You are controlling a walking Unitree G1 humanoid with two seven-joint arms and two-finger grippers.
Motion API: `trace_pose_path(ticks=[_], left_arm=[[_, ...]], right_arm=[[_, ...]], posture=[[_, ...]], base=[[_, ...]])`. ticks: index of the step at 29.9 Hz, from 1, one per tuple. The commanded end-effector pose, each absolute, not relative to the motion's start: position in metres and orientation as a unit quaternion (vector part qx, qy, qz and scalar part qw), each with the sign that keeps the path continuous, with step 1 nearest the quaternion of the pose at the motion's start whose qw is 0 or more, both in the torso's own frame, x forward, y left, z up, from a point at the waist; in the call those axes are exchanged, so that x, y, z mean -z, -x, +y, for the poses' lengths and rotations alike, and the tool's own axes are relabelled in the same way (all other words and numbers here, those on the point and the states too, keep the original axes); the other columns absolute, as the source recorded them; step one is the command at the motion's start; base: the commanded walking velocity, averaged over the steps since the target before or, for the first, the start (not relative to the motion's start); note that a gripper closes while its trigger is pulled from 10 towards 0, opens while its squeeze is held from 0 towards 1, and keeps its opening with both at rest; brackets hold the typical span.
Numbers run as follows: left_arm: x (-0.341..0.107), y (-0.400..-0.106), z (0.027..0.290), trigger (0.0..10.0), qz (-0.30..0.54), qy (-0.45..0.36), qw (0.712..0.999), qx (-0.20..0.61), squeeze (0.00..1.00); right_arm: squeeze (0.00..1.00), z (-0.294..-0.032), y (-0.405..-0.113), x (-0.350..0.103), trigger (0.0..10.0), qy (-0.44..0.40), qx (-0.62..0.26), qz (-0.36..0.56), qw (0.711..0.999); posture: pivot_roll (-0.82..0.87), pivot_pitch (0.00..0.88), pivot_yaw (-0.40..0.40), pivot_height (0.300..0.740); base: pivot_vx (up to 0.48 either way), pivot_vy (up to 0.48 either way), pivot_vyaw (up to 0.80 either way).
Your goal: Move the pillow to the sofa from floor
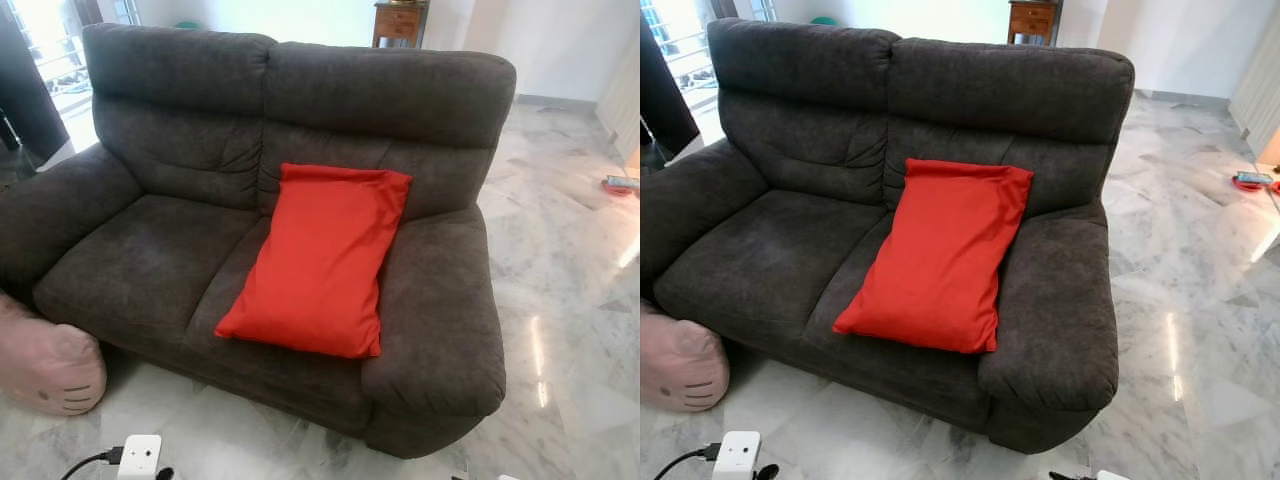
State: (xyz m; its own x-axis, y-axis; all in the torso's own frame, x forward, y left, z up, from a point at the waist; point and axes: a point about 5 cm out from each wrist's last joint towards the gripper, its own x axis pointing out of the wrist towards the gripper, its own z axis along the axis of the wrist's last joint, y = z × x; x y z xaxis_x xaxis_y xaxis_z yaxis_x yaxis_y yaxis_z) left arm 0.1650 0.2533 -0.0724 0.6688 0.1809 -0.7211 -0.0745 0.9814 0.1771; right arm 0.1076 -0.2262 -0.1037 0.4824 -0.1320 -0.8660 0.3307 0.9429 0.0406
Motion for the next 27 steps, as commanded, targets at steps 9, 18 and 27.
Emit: trace_pose_path(ticks=[9,18,27], left_arm=[[0.0781,-0.1556,0.2544,10.0,0.432,-0.062,0.897,-0.073,0.00],[0.0790,-0.1552,0.2529,10.0,0.435,-0.057,0.896,-0.073,0.00],[0.0792,-0.1548,0.2523,10.0,0.434,-0.054,0.896,-0.074,0.00]], right_arm=[[0.00,-0.2256,-0.1084,0.1033,10.0,-0.112,0.137,0.483,0.858],[0.00,-0.2268,-0.1103,0.1024,10.0,-0.108,0.133,0.481,0.860],[0.00,-0.2268,-0.1119,0.1018,10.0,-0.102,0.124,0.479,0.863]], posture=[[0.03,0.000,-0.016,0.740],[0.03,0.011,-0.024,0.740],[0.03,0.016,-0.030,0.740]], base=[[0.000,0.244,0.00],[0.000,0.245,0.00],[0.000,0.265,0.00]])
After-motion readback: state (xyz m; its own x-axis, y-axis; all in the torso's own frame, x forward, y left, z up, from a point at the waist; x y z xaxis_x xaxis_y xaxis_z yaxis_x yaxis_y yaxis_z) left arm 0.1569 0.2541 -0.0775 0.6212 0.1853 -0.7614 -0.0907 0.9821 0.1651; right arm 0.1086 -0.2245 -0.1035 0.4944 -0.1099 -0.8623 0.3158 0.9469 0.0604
